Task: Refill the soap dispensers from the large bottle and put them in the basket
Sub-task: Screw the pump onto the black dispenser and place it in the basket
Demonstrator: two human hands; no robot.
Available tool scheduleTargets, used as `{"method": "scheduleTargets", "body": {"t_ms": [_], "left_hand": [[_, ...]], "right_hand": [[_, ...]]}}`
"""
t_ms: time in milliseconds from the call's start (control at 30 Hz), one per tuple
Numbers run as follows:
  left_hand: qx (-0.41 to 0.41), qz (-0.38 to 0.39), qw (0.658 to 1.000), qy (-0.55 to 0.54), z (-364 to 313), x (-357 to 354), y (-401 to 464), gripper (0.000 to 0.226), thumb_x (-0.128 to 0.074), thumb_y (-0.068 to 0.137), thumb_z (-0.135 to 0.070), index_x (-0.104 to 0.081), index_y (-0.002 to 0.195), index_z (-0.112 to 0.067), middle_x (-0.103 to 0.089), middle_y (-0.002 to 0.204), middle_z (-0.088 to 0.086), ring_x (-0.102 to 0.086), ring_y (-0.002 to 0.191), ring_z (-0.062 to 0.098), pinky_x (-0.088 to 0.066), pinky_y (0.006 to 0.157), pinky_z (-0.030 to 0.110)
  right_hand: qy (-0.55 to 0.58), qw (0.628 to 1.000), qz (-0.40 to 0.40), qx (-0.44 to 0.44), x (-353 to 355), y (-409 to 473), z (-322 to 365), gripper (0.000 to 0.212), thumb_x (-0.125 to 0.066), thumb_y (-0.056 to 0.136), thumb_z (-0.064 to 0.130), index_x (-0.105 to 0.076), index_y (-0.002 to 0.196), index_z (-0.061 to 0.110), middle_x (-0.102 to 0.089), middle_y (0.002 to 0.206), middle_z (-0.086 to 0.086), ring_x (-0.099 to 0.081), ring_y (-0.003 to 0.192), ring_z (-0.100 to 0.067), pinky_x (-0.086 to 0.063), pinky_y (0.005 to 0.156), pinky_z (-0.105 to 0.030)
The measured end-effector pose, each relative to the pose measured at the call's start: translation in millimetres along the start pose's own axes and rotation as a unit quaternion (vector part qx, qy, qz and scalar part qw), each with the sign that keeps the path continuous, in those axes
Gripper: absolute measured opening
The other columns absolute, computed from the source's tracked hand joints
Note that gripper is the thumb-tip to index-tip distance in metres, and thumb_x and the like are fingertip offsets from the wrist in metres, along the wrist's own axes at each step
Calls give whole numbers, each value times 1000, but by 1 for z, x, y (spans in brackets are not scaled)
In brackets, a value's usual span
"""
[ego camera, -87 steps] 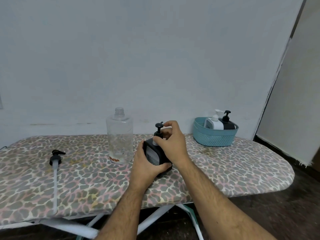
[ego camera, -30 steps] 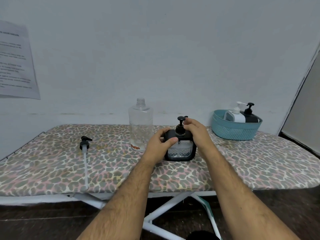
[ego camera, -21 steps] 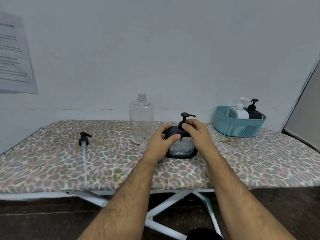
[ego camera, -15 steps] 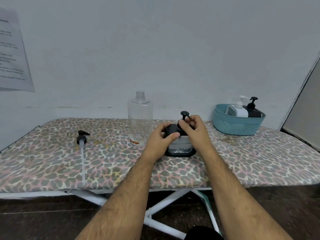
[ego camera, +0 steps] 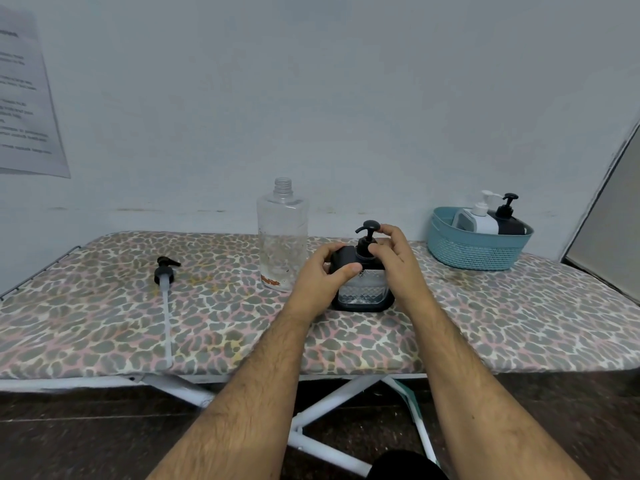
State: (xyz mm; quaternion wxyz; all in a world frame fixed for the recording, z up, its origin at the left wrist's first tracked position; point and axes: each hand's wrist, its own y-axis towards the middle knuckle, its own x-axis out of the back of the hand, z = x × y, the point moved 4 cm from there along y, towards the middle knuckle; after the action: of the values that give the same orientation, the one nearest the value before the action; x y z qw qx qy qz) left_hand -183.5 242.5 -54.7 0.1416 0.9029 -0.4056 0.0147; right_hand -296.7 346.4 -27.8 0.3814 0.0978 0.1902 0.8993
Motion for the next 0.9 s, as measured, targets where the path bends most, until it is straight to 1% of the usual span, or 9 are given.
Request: {"method": "scheduleTargets", "body": {"t_ms": [100, 233, 367, 467, 567, 633, 733, 800, 900], "left_hand": [[3, 3, 1000, -4, 0, 0, 0, 52, -76, 88, -34, -55, 135, -25, -66, 122, 4, -67, 108, 19, -56, 97, 45], [2, 3, 1000, -2, 0, -1, 1, 51, -76, 88, -34, -56, 134, -26, -66, 122, 3, -66, 108, 16, -56, 96, 38], [5, 3, 1000, 0, -1, -1, 1, 52, -76, 87, -34, -56, 134, -26, -66, 122, 3, -66, 108, 17, -55, 97, 40], [4, 2, 1000, 2, 0, 0, 1, 52, -76, 87, -34, -56, 134, -25, -67, 122, 3, -66, 109, 19, -54, 99, 44], [1, 2, 1000, 3, 1, -1, 1, 51, -76, 87, -35, -57, 133, -26, -67, 121, 2, -67, 108, 17, -55, 98, 42], [1, 2, 1000, 3, 0, -1, 1, 52, -76, 87, -35, -56, 134, -26, -67, 122, 2, -66, 107, 16, -55, 97, 39], [3, 2, 1000, 3, 0, 1, 2, 53, -76, 87, -35, -55, 135, -26, -66, 123, 2, -66, 109, 16, -55, 98, 40], [3, 1, 1000, 2, 0, 2, 2, 53, -76, 87, -34, -55, 136, -25, -66, 123, 1, -66, 110, 16, -54, 99, 41], [0, -1, 1000, 4, 0, -1, 2, 53, -76, 87, -34, -56, 135, -24, -66, 124, 1, -66, 110, 16, -54, 100, 42]], "right_hand": [[-17, 1000, 16, -3, 0, 2, 2, 29, -50, 82, 27, -69, 100, 39, -73, 101, 12, -66, 101, -6, -49, 87, -21], [-26, 1000, -1, 4, 3, 3, -2, 10, -60, 84, 28, -63, 93, 27, -70, 87, 12, -65, 85, -3, -46, 78, -22], [-7, 1000, 3, 5, 2, 2, -2, 23, -58, 83, 29, -62, 105, 30, -69, 99, -1, -66, 94, -11, -49, 81, -21], [-23, 999, 15, 15, 0, 0, 0, 26, -56, 83, 28, -66, 103, 40, -71, 100, 8, -66, 98, -9, -49, 79, -18], [-36, 999, 6, 23, 1, 1, -2, 17, -63, 80, 31, -64, 96, 33, -70, 92, 12, -65, 91, -6, -48, 79, -20], [-29, 999, -5, 20, 2, 1, -3, 22, -67, 78, 32, -59, 99, 28, -67, 89, 8, -65, 89, -9, -48, 81, -25], [-8, 1000, 12, 13, 1, 1, -1, 30, -60, 82, 30, -62, 111, 39, -70, 92, 8, -67, 95, -10, -52, 84, -23], [-19, 999, 23, 23, -1, 0, 4, 30, -56, 85, 29, -68, 103, 49, -72, 93, 15, -67, 94, -5, -51, 79, -14], [-32, 999, 8, 23, 0, 1, 1, 11, -62, 86, 30, -69, 94, 33, -71, 90, 11, -66, 88, -5, -48, 77, -18]]}}
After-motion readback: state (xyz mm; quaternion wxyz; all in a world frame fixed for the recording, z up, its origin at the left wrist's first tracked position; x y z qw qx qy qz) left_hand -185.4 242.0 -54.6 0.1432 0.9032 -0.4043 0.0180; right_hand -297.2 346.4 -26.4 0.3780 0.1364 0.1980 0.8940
